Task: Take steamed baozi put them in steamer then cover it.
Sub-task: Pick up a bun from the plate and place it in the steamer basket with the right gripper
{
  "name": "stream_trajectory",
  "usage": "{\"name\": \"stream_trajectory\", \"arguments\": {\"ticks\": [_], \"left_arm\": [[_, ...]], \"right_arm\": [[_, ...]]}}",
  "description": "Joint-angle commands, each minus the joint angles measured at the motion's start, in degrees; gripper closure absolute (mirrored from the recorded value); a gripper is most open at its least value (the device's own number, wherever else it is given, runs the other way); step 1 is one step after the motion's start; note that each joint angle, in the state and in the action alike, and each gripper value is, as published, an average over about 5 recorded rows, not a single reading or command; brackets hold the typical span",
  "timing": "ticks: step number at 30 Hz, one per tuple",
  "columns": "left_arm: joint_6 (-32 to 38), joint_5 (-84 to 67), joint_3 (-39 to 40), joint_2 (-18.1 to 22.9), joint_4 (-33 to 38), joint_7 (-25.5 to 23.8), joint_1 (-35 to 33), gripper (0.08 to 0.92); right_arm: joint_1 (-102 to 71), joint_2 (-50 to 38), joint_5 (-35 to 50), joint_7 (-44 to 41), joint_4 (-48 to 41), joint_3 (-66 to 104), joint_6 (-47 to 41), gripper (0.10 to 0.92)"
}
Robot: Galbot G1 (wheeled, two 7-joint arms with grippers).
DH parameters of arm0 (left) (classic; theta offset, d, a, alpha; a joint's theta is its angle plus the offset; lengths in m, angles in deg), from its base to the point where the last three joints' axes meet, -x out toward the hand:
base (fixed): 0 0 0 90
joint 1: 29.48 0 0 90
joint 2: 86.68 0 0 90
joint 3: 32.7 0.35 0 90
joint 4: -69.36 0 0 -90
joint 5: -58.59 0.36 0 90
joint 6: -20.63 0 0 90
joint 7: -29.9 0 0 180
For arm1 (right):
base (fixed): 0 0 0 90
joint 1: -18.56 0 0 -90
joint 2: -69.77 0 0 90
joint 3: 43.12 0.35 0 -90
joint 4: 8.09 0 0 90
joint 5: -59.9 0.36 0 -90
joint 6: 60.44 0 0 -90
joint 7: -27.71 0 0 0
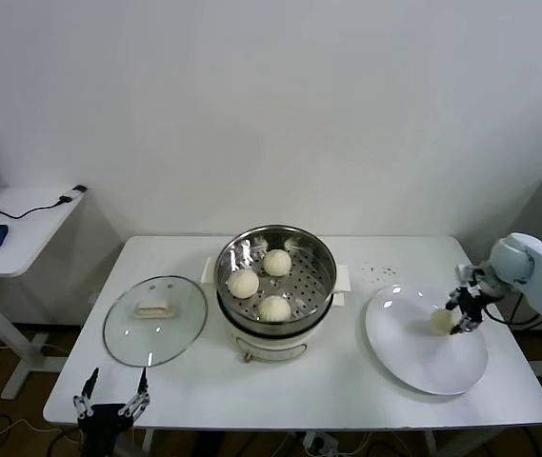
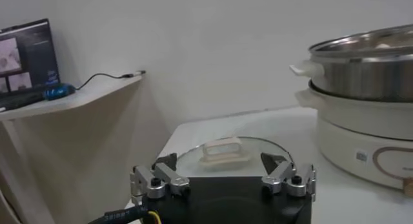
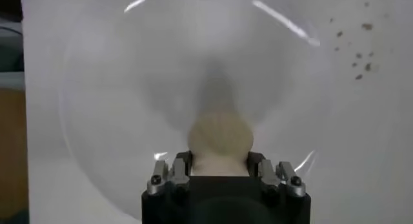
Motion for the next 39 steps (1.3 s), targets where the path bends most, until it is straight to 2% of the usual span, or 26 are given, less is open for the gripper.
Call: {"name": "stream_trajectory", "arguments": {"ticks": [1,9,12,24,39], "left_arm": [[0.02,0.09,0.73,0.23,0.14,-0.10,-0.05,0.177],[0.21,0.03,1.85,0.15,-0.08,-0.22,0.33,0.177],[0.25,-0.40,1.88,-0.01,-0.62,-0.21,0.77,0.177],[-0.28,-1.55,1.79,0.34,-0.70,-0.46,1.95,0.177],[0.05,-2.31,1.14,-0.23,-2.41,-0.55,1.98,0.177]], "right_arm": [[26.10,6.11,20.15,1.26,0.56,-21.45,-3.19,0.453],[44.86,19.05,42.93,4.27,2.97,-37.94,-8.08,0.442],[47.70,22.79,48.07,5.84,5.57,-42.13,-9.53,0.440],[43.88,32.74,52.40,15.57,12.64,-46.27,-15.11,0.439],[35.39,37.51,49.59,16.86,9.05,-50.23,-15.36,0.430]]}}
